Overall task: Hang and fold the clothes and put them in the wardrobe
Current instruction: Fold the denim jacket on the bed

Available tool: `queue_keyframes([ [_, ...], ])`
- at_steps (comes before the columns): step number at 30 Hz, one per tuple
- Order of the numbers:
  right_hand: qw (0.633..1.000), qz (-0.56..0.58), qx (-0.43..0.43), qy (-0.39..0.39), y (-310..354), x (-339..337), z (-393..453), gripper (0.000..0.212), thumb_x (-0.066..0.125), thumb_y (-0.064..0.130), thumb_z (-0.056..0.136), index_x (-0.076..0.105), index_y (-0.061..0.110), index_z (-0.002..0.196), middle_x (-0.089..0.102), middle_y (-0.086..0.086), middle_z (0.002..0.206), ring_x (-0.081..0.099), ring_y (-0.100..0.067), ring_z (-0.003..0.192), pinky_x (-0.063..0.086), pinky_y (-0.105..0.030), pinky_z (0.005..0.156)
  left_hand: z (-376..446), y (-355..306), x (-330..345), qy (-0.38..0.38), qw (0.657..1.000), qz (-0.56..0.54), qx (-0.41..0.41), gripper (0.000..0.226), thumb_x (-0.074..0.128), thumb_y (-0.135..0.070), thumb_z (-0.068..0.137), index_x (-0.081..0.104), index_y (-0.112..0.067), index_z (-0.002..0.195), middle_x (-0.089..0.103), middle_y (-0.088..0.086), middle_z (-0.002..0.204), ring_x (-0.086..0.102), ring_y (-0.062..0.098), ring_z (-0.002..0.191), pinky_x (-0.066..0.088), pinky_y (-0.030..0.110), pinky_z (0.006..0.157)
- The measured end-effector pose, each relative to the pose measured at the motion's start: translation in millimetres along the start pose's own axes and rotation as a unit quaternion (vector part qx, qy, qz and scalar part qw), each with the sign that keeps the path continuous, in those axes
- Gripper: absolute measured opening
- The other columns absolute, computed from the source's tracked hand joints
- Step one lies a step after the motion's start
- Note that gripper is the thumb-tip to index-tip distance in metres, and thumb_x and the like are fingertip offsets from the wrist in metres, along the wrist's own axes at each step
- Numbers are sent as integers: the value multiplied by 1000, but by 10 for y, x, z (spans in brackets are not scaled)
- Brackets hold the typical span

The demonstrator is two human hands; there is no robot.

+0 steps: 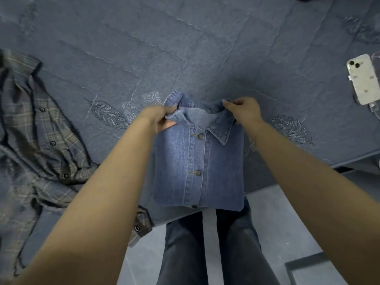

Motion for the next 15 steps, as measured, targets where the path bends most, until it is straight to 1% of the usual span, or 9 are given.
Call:
queue_keyframes([
  [1,1000,7,4,0,-22,-16,16,34,69,31,90,61,1,75,50,-7,63,56,-23,70,54,-45,73,-25,64,-49,14,999,-48,-6,6,63,-9,92,60,-5,87,71,3,63,68,11,55,57,24,52],
  [2,1000,23,15,-3,-60,-37,23,33,69,28,90,62,0,73,48,-7,61,53,-21,64,55,-41,66,-71,142,-84,34,995,-93,-18,7,65,-11,89,62,-6,86,72,3,65,70,12,56,58,24,53],
  [4,994,90,54,-5,-168,-67,8,36,71,24,89,67,-12,83,53,-9,67,53,-19,60,55,-28,53,-185,292,-101,82,986,-141,-36,16,68,-17,81,65,-6,92,74,7,79,73,16,69,61,29,66],
  [5,990,123,71,-3,-215,-77,-11,39,71,22,89,66,-17,88,56,-11,72,55,-20,63,53,-22,48,-245,347,-99,102,985,-136,-32,24,69,-19,78,65,-5,97,74,9,87,73,18,76,60,31,73],
  [7,984,152,88,-7,-267,-111,-38,32,71,20,89,66,-10,80,58,-11,74,56,-21,69,52,-18,47,-369,415,-56,144,984,-99,-16,34,68,-22,75,66,-4,104,73,12,100,73,22,88,59,35,80],
  [9,985,153,83,-11,-278,-145,-67,26,71,21,89,64,0,76,58,-9,70,56,-18,65,52,-18,48,-468,407,-4,170,981,-93,19,32,65,-20,75,70,-3,101,74,13,99,73,20,88,60,32,78],
  [11,984,160,83,-8,-291,-144,-91,28,71,21,89,62,4,68,59,-4,65,56,-10,58,49,-16,46,-517,275,-39,149,979,-99,101,31,64,-17,75,67,-6,104,75,8,94,73,16,83,60,28,75],
  [13,983,165,83,1,-278,-130,-122,29,71,22,89,62,11,64,60,-1,63,57,-6,56,48,-16,47,-541,132,-96,112,975,-82,175,30,63,-20,78,63,-7,105,75,3,89,72,13,80,59,27,77],
  [15,985,158,74,4,-254,-131,-149,29,70,23,90,62,12,64,59,-1,65,56,-8,59,50,-21,53,-542,85,-96,94,976,-68,187,30,61,-29,83,65,-7,103,75,3,92,71,14,83,59,27,78],
])
Point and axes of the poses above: each hand's wrist, its own z-axis towards the middle knuckle, its own x-axis out of the palm, y = z × x, the point moved 9 cm from there along z, towards the middle knuckle
